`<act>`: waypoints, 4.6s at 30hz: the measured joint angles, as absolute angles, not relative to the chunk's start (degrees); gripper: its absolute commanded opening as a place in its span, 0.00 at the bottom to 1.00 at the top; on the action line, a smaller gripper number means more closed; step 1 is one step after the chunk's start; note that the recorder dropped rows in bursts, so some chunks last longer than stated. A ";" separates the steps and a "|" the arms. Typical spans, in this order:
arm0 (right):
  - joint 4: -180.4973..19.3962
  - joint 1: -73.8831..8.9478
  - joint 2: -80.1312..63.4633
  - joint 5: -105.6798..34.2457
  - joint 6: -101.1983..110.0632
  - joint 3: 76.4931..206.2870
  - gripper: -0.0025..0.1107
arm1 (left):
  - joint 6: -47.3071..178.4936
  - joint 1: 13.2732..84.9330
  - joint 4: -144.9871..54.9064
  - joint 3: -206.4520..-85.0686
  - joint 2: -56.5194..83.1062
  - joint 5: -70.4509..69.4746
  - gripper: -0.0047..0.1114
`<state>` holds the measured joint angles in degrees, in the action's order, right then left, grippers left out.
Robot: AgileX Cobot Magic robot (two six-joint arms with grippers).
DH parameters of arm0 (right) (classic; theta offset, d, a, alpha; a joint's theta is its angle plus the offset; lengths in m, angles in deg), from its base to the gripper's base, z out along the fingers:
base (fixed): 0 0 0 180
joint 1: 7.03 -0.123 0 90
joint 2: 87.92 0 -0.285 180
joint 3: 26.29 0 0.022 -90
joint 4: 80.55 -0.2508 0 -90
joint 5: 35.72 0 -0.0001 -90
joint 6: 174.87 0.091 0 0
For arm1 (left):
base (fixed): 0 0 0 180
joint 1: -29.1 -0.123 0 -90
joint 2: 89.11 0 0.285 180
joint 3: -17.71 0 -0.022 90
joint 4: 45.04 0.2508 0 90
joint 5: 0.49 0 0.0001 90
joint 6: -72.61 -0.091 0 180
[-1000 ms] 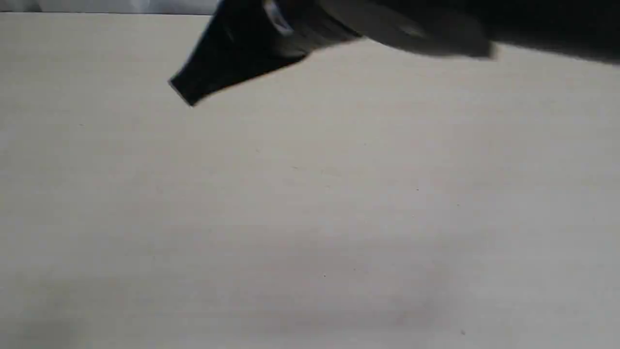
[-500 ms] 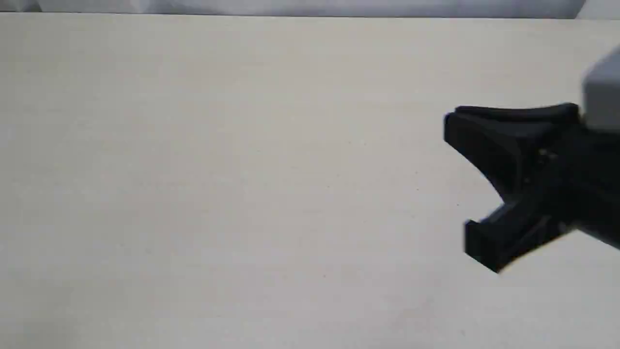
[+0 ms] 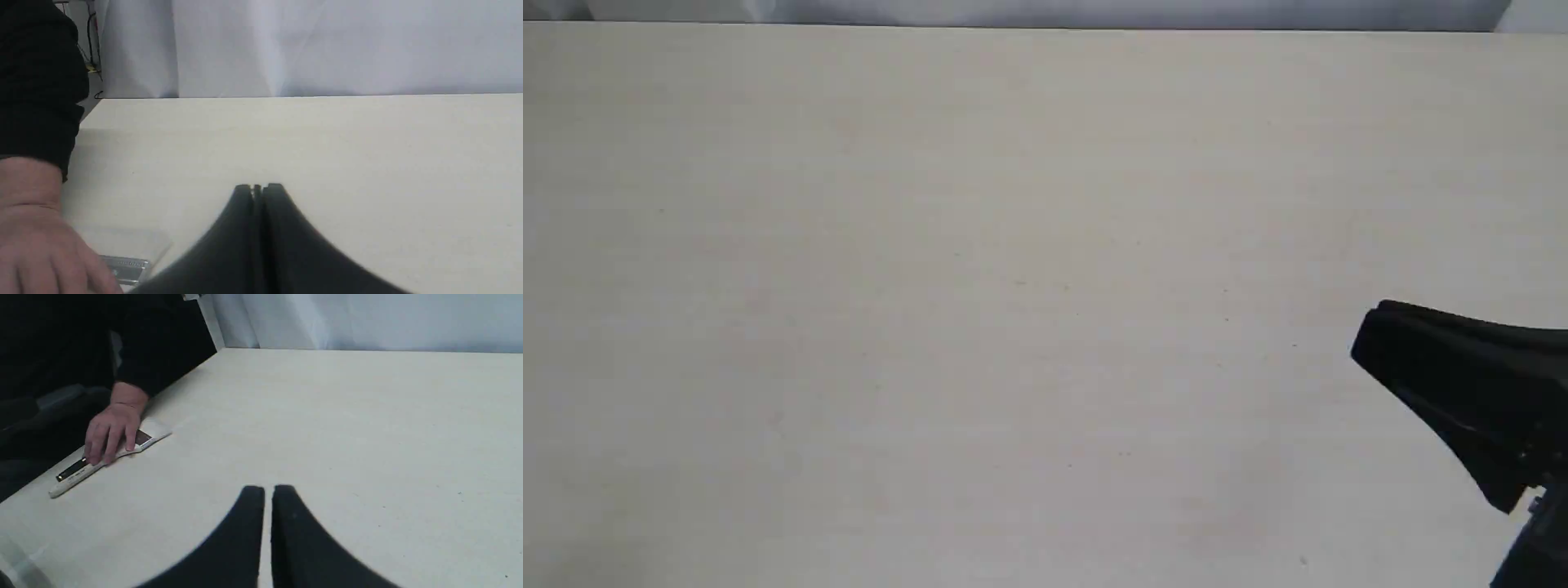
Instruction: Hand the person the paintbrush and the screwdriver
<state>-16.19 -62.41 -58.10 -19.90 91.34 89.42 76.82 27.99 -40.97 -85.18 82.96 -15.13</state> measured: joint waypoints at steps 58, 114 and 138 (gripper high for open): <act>-46.38 4.18 -79.87 -42.56 44.81 76.63 0.06 | 76.82 27.99 -40.97 -85.18 82.96 -15.13 0.04; -76.96 -0.22 -79.87 -15.78 7.23 76.63 0.06 | 76.82 27.99 -40.97 -85.18 82.96 -15.13 0.04; -77.08 -3.68 -79.87 -15.78 6.42 76.63 0.06 | 76.82 27.99 -40.97 -85.18 82.96 -15.13 0.04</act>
